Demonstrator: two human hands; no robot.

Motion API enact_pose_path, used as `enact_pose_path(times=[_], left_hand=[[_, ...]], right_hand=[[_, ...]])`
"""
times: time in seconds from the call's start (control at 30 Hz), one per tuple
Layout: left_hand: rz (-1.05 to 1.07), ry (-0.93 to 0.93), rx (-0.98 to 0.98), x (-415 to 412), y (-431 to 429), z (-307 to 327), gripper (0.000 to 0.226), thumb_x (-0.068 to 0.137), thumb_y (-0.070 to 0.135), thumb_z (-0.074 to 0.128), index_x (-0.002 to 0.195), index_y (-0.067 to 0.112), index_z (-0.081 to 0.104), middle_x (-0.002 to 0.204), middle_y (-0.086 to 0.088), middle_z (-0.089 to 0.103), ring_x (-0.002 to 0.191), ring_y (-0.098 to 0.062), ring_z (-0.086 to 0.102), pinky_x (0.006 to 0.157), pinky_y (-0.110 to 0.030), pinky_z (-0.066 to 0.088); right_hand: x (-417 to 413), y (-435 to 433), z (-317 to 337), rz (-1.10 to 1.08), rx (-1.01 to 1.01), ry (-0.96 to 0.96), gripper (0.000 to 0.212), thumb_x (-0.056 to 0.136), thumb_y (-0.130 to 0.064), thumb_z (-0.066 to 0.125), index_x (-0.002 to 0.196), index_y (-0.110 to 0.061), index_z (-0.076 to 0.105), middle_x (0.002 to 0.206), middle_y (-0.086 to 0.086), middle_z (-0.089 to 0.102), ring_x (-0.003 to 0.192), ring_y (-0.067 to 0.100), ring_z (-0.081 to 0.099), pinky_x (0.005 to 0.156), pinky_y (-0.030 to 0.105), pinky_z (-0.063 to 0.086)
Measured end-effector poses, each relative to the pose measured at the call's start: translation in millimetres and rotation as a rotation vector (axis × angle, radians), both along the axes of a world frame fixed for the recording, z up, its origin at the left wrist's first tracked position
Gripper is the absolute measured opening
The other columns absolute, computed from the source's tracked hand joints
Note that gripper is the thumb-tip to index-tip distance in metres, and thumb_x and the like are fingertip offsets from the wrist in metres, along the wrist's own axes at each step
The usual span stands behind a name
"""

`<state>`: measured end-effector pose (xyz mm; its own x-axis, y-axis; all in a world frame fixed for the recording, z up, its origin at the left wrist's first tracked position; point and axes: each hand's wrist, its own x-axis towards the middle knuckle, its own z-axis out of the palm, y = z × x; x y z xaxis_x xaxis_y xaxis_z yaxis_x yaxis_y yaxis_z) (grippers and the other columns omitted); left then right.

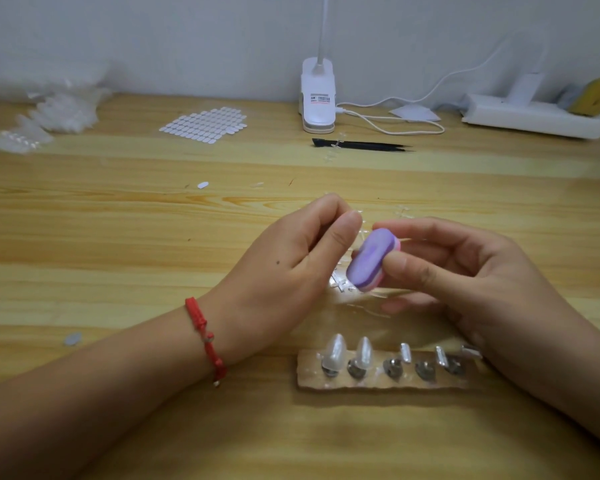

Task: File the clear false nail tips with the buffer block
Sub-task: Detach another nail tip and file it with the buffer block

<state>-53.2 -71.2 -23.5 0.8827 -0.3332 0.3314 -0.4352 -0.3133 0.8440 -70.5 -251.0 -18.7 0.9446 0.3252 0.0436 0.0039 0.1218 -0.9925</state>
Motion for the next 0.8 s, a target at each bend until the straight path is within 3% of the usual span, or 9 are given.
enact_pose_path(times=[0.1,0.23,0.37,0.8], left_hand=[[0.025,-0.018,0.015,0.1,0.7,-0.8,0.029,0.099,0.023,0.041,0.074,0.009,0.045,0.064,0.000,0.038,0.059,-0.010,0.035,0.057,-0.022,0.032],[0.045,-0.013,0.028,0.6,0.0,-1.2,0.030,0.099,0.023,0.042,0.075,0.006,0.046,0.064,-0.001,0.041,0.060,-0.016,0.038,0.057,-0.026,0.033],[0.057,-0.012,0.011,-0.1,0.2,-1.1,0.029,0.098,0.024,0.041,0.072,0.011,0.046,0.062,0.005,0.039,0.058,-0.005,0.037,0.056,-0.020,0.032],[0.052,-0.005,0.019,-1.3,-0.2,-1.9,0.030,0.099,0.023,0.042,0.073,0.009,0.047,0.060,0.008,0.037,0.055,-0.005,0.035,0.053,-0.019,0.031]], right_hand=[[-0.4,0.4,0.8,-0.044,0.008,-0.007,0.031,0.062,-0.024,0.076,0.093,-0.023,0.078,0.087,0.008,0.076,0.076,0.018,0.074,0.058,0.021,0.057],[-2.2,2.7,1.3,-0.017,-0.054,-0.032,0.030,0.062,-0.025,0.076,0.093,-0.024,0.077,0.089,0.006,0.077,0.076,0.019,0.075,0.058,0.022,0.057],[-1.2,1.8,1.3,-0.066,-0.014,-0.035,0.030,0.061,-0.025,0.076,0.091,-0.025,0.078,0.086,0.008,0.077,0.076,0.019,0.075,0.055,0.021,0.056],[-2.3,2.8,-0.1,-0.050,-0.047,-0.081,0.031,0.064,-0.026,0.076,0.094,-0.026,0.078,0.088,0.007,0.076,0.077,0.019,0.074,0.057,0.022,0.057]])
